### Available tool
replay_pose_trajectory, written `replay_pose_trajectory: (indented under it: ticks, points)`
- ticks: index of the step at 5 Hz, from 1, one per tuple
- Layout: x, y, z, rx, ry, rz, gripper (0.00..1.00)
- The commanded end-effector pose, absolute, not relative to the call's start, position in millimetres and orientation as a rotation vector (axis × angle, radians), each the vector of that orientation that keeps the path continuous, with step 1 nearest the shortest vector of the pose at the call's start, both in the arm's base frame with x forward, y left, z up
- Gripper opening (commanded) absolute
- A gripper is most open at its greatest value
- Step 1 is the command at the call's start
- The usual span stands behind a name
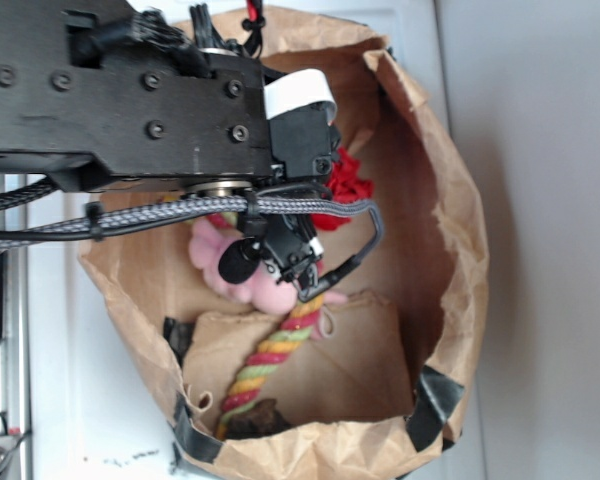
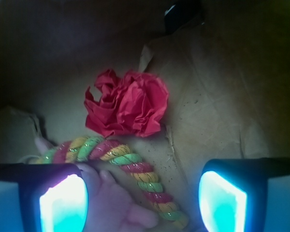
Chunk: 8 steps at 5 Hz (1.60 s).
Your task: Grab the red paper.
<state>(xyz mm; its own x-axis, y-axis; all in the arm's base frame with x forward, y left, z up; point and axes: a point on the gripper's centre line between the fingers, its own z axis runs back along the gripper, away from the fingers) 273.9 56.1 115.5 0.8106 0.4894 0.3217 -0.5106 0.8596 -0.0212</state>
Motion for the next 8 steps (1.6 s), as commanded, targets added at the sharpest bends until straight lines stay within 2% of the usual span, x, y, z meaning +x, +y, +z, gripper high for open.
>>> replay_pose_trajectory:
  ticks: [1, 2, 3, 6, 8]
  points:
    - [284.2, 49.7, 129.0, 0.074, -0.396, 0.556, 1.0]
    - [297.3, 50.9, 124.9, 0.087, -0.396, 0.539, 1.0]
    - [307.6, 46.7, 123.7, 0.06, -0.39, 0.44, 1.0]
    - [325.8, 46.5, 114.4, 0.036, -0.382, 0.376, 1.0]
    - [345.4, 43.3, 90.3, 0.087, -0.344, 0.387, 1.0]
